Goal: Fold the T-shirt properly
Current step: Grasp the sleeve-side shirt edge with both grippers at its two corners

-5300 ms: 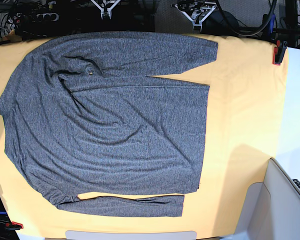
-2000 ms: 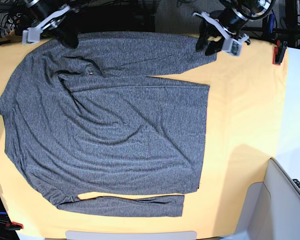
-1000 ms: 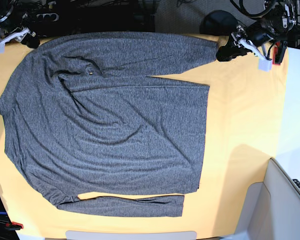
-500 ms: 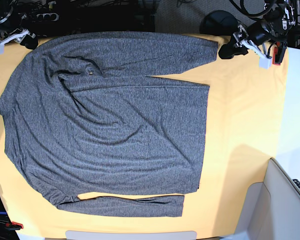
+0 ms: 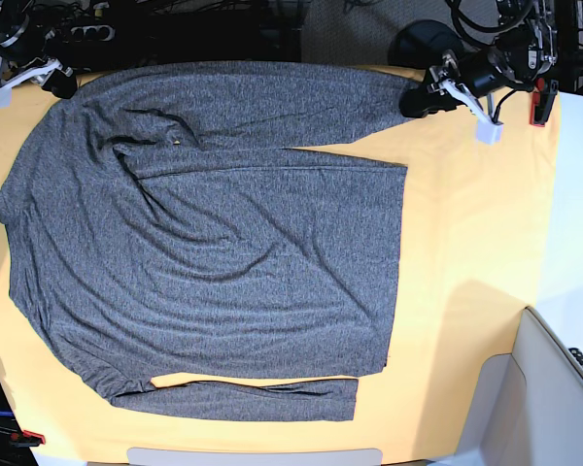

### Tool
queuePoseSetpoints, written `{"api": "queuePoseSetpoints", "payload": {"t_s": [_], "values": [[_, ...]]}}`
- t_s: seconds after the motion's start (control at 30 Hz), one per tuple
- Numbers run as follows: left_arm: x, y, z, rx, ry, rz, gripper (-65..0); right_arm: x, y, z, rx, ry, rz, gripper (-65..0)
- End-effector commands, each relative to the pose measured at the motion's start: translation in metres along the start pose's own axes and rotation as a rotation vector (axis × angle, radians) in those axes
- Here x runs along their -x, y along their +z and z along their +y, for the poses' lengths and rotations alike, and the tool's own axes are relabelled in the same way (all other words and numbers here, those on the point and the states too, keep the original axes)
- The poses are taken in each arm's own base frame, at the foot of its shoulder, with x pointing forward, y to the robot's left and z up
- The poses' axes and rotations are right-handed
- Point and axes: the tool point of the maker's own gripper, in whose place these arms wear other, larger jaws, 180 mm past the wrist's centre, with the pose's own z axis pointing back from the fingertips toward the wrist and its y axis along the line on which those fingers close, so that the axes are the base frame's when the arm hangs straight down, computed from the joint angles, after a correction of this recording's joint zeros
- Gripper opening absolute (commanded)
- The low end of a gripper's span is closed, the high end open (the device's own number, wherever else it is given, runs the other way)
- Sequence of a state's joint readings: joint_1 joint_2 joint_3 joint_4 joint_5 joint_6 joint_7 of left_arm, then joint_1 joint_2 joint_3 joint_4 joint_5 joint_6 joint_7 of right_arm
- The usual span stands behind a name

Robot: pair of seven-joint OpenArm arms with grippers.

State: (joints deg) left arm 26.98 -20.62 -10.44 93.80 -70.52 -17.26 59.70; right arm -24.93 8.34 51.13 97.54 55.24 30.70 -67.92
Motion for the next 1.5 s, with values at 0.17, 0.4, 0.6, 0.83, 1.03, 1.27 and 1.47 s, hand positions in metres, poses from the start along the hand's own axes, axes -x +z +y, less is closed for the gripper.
{"api": "queuePoseSetpoints", "payload": {"t_s": [0.17, 0.4, 0.6, 0.83, 1.03, 1.27, 1.47], "values": [[0.008, -0.005, -0.006, 0.006, -0.025, 0.047, -52.5, -0.009, 0.002, 0.005, -0.012, 0.025, -0.025, -44.6], [0.008, -0.006, -0.006, 0.009, -0.027, 0.05, -61.7, -0.006, -0.006, 0.015, -0.042, 0.016, -0.022, -44.6], [0.015, -0.01, -0.009, 0.014, -0.035, 0.074, -64.8, -0.006, -0.014, 0.027, -0.074, 0.0, -0.036, -44.6], [0.014, -0.01, -0.009, 0.014, -0.036, 0.071, -64.8, 0.008, -0.017, 0.031, -0.082, -0.051, -0.028, -44.6], [0.012, -0.008, -0.008, 0.01, -0.037, 0.068, -64.8, 0.022, -0.018, 0.032, -0.113, -0.172, -0.055, -44.6], [0.012, -0.008, -0.008, 0.008, -0.039, 0.07, -64.8, 0.035, -0.016, 0.013, -0.08, -0.252, -0.052, -44.6], [0.013, -0.009, -0.008, 0.01, -0.04, 0.073, -64.8, 0.041, -0.015, 0.004, -0.064, -0.284, -0.047, -47.5]]}}
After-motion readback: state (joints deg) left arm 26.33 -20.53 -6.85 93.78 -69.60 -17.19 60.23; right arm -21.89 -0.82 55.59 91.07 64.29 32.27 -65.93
